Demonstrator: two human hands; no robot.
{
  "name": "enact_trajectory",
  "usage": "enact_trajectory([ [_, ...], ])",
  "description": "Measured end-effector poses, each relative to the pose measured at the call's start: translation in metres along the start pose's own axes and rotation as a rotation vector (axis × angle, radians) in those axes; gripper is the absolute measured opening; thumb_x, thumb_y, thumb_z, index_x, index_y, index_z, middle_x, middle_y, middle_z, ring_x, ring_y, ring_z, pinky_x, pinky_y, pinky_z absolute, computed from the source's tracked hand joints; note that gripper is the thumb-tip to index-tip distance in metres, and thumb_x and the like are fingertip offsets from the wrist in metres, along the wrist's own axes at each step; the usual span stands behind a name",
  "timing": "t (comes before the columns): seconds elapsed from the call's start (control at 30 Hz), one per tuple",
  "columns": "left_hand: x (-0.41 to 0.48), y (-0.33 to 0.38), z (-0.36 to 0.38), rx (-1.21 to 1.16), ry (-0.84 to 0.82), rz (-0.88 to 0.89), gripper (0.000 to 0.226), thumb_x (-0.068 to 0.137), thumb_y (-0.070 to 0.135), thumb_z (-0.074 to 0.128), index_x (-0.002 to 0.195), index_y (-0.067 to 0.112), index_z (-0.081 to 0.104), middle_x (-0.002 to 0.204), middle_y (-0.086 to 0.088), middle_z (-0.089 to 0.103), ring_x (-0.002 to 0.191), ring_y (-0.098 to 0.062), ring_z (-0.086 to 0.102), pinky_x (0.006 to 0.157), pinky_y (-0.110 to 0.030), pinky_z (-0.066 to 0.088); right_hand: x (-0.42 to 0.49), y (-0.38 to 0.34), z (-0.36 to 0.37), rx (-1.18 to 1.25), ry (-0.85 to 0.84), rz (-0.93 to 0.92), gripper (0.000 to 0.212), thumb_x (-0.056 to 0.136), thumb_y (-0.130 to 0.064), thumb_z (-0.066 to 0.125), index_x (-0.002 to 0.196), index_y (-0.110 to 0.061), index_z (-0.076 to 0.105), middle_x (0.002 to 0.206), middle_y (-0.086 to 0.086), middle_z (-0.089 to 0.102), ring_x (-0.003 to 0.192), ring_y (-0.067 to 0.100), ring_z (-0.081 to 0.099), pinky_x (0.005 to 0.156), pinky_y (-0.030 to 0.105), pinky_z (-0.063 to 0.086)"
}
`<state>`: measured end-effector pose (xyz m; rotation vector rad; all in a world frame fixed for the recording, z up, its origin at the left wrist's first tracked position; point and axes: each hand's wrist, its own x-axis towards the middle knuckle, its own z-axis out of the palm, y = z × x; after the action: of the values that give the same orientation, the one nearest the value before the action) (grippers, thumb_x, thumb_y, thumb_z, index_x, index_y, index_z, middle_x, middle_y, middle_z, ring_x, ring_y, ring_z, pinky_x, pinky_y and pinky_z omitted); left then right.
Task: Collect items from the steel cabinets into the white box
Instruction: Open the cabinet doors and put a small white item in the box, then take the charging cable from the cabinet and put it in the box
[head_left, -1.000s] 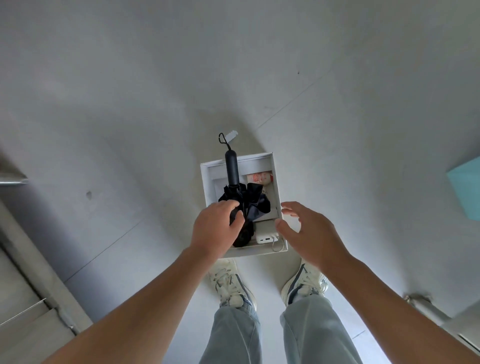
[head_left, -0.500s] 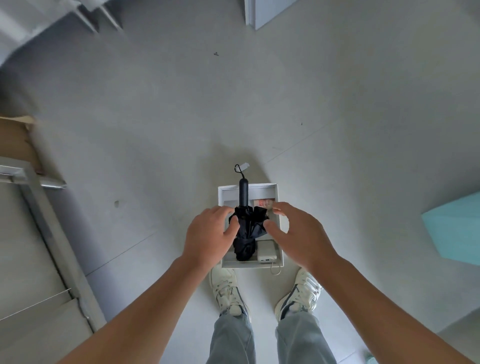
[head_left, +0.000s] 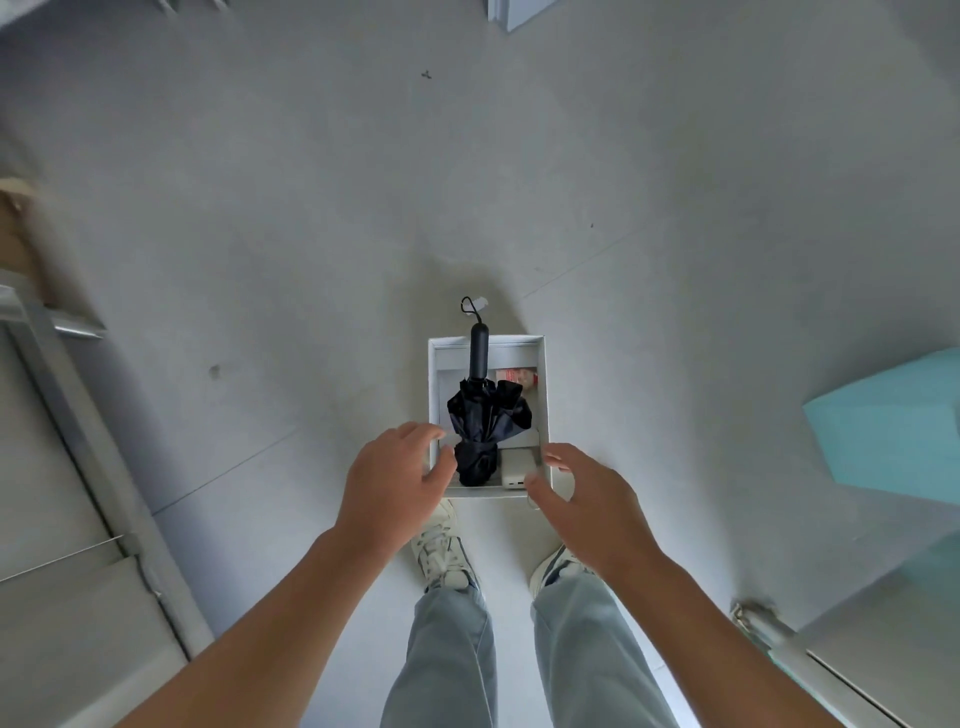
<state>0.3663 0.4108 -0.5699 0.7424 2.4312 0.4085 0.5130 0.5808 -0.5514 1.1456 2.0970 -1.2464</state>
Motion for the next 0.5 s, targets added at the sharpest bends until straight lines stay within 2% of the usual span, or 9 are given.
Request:
enact_trajectory([
  [0.2, -0.020, 0.014, -0.071, -0.023, 0.088, -0.003, 0.028, 0.096, 0.035, 0.051, 0.114, 0.022, 0.069, 0.112, 0.012, 0.069, 0.100, -0.010, 0.063, 0.083, -0.025, 0.047, -0.023, -0.059, -0.030, -0.013, 0.055, -0.070, 0.048, 0.095, -0.052, 0.058, 0.139, -0.033, 0.057, 0.139, -0.015, 0.061, 0.129, 0.008, 0.056, 0.108, 0.031, 0.043],
  [0.33, -0.040, 0.034, -0.141, -0.001, 0.123, 0.030, 0.030, 0.096, 0.037, 0.052, 0.118, 0.024, 0.067, 0.115, 0.012, 0.068, 0.104, -0.010, 0.062, 0.086, -0.026, 0.046, -0.061, -0.119, -0.070, -0.033, 0.097, -0.152, 0.045, 0.096, -0.050, 0.057, 0.137, -0.033, 0.059, 0.131, -0.014, 0.066, 0.123, 0.009, 0.060, 0.094, 0.025, 0.042],
  [0.5, -0.075, 0.078, -0.262, 0.068, 0.226, 0.155, 0.042, 0.092, 0.046, 0.042, 0.119, 0.023, 0.064, 0.111, 0.007, 0.070, 0.097, -0.020, 0.066, 0.085, -0.035, 0.052, -0.131, -0.212, -0.132, -0.006, 0.183, -0.293, 0.046, 0.097, -0.049, 0.056, 0.140, -0.032, 0.056, 0.139, -0.017, 0.060, 0.127, 0.007, 0.056, 0.097, 0.020, 0.037],
])
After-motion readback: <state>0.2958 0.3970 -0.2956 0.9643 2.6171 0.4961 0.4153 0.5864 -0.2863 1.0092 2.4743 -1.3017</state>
